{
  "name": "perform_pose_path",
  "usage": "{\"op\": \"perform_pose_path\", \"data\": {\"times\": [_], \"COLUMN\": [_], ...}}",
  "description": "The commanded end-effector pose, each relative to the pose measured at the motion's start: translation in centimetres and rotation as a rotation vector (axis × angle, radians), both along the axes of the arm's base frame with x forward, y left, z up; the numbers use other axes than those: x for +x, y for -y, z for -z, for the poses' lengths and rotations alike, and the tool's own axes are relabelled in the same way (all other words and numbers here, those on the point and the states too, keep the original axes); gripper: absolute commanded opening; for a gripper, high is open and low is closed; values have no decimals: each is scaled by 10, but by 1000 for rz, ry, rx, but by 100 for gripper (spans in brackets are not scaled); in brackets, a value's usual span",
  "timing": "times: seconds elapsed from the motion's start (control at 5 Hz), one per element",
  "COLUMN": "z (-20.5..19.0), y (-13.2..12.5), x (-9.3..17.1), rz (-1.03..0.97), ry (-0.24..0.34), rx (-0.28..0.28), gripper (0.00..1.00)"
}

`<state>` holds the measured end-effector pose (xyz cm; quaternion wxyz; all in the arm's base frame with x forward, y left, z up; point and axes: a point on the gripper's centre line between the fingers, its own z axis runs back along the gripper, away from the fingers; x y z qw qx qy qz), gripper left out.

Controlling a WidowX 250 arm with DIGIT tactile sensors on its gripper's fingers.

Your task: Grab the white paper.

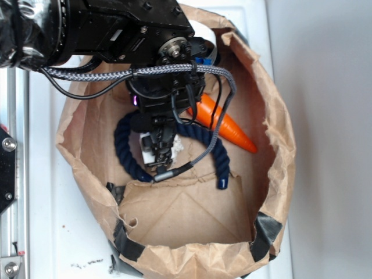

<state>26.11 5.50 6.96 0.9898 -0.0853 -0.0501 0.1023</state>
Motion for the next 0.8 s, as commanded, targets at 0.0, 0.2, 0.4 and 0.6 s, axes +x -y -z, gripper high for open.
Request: {"op": "perform_pose_path", "data": {"times": [0.0,0.2,0.4,0.6], "z": [-28,-29,-25,-22], "y": [-12,-7,0,3], "x": [-2,0,5,6], "rz": [32,32,34,28], "ry": [81,93,104,104], "rx": [-2,3,20,23], "gripper": [100,100,100,100]}}
